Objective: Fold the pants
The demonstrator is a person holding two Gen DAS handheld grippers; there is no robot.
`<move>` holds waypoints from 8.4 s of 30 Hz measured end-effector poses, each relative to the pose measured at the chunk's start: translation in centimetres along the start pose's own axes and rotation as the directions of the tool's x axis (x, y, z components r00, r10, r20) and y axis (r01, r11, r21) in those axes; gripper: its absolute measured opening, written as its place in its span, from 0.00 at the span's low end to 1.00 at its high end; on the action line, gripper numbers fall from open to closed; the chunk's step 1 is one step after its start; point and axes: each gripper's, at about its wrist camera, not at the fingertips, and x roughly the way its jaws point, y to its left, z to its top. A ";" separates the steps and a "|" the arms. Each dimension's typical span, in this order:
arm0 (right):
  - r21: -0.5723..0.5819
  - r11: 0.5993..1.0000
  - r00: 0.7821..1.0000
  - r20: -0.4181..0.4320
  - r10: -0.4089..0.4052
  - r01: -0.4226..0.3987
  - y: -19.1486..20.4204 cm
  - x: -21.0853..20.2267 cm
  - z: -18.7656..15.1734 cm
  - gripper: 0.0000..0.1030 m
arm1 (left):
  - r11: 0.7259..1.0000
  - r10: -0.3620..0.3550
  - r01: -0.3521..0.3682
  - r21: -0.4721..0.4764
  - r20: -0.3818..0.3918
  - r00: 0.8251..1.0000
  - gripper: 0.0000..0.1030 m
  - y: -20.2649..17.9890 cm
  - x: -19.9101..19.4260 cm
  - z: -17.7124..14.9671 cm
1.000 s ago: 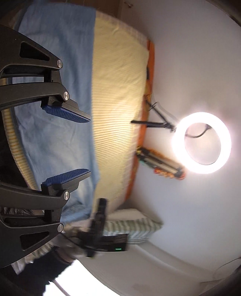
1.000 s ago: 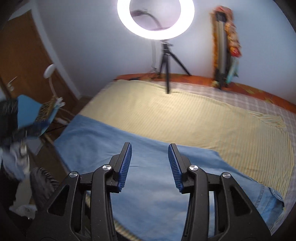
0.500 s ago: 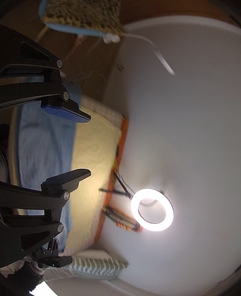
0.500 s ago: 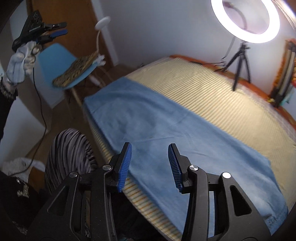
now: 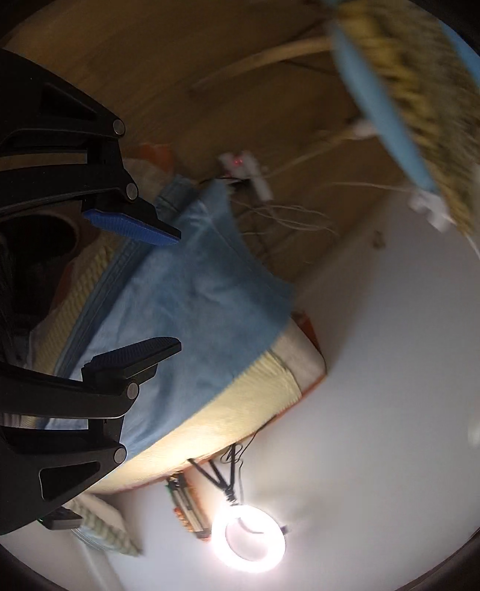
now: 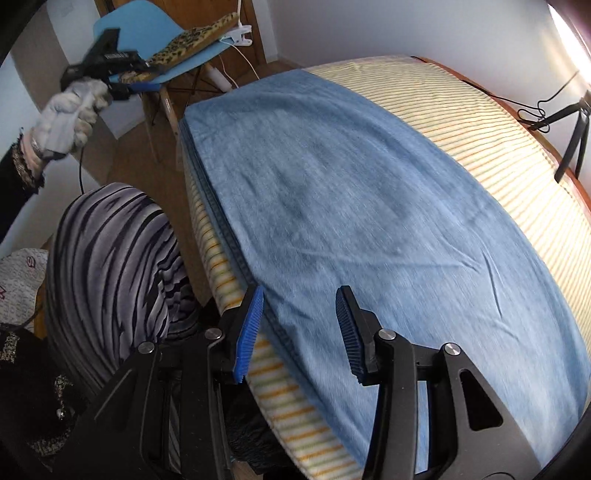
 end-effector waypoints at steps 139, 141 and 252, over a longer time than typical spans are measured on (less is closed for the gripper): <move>0.505 0.772 0.916 0.313 0.252 -0.386 -11.5 9.4 17.1 0.08 | 0.745 -0.184 0.344 0.571 -0.321 0.929 0.10 -20.3 6.3 -7.3; 0.497 0.784 0.916 0.334 0.223 -0.372 -11.6 7.7 16.6 0.08 | 0.737 -0.179 0.347 0.580 -0.328 0.928 0.10 -21.3 6.2 -7.6; 0.815 0.569 0.898 0.161 -0.409 0.113 -31.0 -24.7 -30.6 0.04 | 0.311 -0.094 0.828 0.467 -0.851 0.516 0.12 -52.9 21.6 -49.1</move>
